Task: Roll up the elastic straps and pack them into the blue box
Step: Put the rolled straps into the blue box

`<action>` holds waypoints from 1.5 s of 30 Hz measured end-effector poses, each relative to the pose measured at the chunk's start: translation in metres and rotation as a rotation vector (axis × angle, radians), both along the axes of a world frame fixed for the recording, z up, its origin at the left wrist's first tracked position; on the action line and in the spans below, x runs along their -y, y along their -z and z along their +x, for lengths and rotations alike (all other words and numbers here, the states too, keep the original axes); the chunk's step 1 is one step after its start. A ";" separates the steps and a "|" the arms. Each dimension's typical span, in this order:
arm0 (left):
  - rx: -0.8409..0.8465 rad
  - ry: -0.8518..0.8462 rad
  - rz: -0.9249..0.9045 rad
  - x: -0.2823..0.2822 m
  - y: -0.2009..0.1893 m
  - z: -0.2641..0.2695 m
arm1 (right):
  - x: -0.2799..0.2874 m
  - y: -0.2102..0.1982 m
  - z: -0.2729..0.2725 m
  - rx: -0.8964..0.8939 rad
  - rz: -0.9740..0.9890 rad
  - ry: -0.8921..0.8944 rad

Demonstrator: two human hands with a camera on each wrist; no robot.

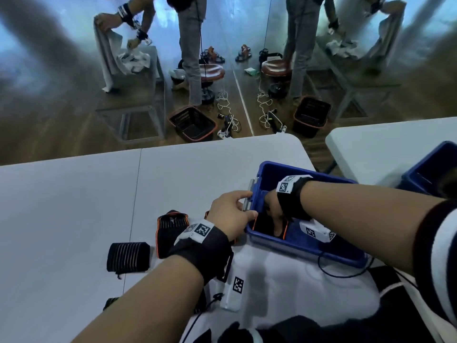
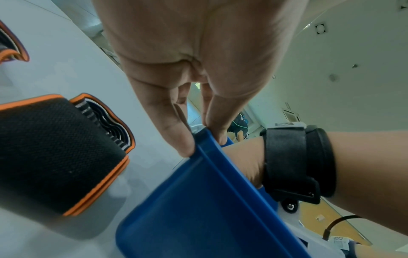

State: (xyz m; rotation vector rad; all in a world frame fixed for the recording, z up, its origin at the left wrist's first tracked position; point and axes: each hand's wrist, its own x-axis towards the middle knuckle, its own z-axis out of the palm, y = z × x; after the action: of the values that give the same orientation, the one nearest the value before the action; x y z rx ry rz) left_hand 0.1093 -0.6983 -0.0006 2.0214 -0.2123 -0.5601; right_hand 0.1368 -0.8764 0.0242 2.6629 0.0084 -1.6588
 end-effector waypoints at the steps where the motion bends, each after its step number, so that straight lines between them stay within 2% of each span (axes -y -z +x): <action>1: -0.002 0.003 -0.001 0.000 -0.001 0.000 | -0.001 0.001 0.000 0.017 -0.010 -0.011; 6: -0.007 0.031 0.001 0.000 -0.003 0.001 | 0.006 -0.013 -0.008 0.180 0.045 0.074; 10: -0.003 0.069 0.005 -0.005 -0.002 0.004 | 0.028 -0.049 -0.024 0.477 0.144 0.230; 13: 0.059 0.152 0.056 -0.010 -0.005 0.010 | 0.053 -0.081 -0.062 0.694 0.212 0.400; 16: 0.186 0.249 0.136 -0.017 -0.010 0.019 | 0.075 -0.095 -0.116 0.834 0.139 0.486; 19: 0.238 0.268 0.216 -0.028 -0.014 0.033 | 0.086 -0.081 -0.172 0.915 0.074 0.619; 21: 0.236 0.324 0.344 -0.033 -0.017 0.041 | 0.085 -0.064 -0.201 0.943 0.112 0.745; 23: 0.246 0.477 0.532 -0.034 -0.017 0.047 | 0.078 -0.043 -0.222 0.985 0.207 0.846; 26: 0.269 0.727 0.811 -0.024 -0.011 0.045 | 0.066 -0.010 -0.238 1.113 0.247 0.922; 30: 0.312 0.871 0.969 -0.013 0.003 0.036 | 0.052 0.007 -0.244 1.242 0.321 1.045; 34: 0.389 0.873 0.977 -0.012 0.019 0.033 | 0.043 0.009 -0.247 1.266 0.376 1.155; 39: 0.343 0.816 0.886 -0.014 0.020 0.039 | 0.042 0.019 -0.250 1.269 0.435 1.239; 42: 0.295 0.700 0.845 -0.019 0.003 0.054 | 0.043 0.020 -0.250 1.279 0.468 1.258; 45: 0.302 0.618 0.825 -0.023 -0.041 0.076 | 0.043 0.022 -0.250 1.287 0.497 1.264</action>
State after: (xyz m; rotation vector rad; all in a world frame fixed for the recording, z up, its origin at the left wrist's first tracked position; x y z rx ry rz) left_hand 0.1851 -0.6748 0.0400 2.8542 -0.9353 -0.8032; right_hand -0.1136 -0.9189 0.0024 3.7102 -1.6185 0.7228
